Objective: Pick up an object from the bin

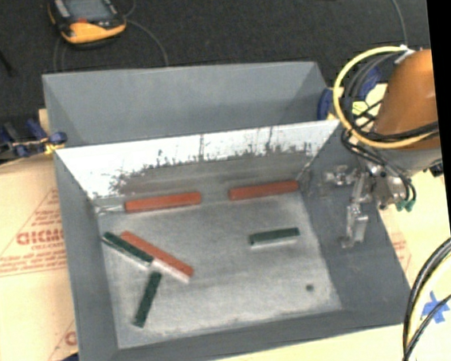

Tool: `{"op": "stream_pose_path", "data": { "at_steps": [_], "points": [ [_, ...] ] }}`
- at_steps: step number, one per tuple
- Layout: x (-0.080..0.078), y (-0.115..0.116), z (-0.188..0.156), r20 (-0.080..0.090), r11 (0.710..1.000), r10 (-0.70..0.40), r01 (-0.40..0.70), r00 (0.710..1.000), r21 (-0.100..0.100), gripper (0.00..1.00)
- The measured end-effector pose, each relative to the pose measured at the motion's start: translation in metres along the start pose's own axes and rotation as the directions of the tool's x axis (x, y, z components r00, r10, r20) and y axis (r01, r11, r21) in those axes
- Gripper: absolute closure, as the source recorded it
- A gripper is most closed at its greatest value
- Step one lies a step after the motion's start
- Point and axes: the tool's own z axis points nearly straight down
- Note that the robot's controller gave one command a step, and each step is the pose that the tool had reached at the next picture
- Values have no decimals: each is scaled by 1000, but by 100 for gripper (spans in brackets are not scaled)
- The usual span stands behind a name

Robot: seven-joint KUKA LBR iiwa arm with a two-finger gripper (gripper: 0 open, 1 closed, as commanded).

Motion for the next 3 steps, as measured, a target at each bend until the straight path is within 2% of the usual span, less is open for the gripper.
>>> {"op": "stream_pose_path", "data": {
  "at_steps": [1,2,3],
  "points": [
    [-23,29,77,5,999,36,-36,999,-2,0],
    [-26,36,86,-5,995,98,-98,995,-4,0],
    [-29,54,75,0,974,228,-228,974,-3,0]
  ]
}}
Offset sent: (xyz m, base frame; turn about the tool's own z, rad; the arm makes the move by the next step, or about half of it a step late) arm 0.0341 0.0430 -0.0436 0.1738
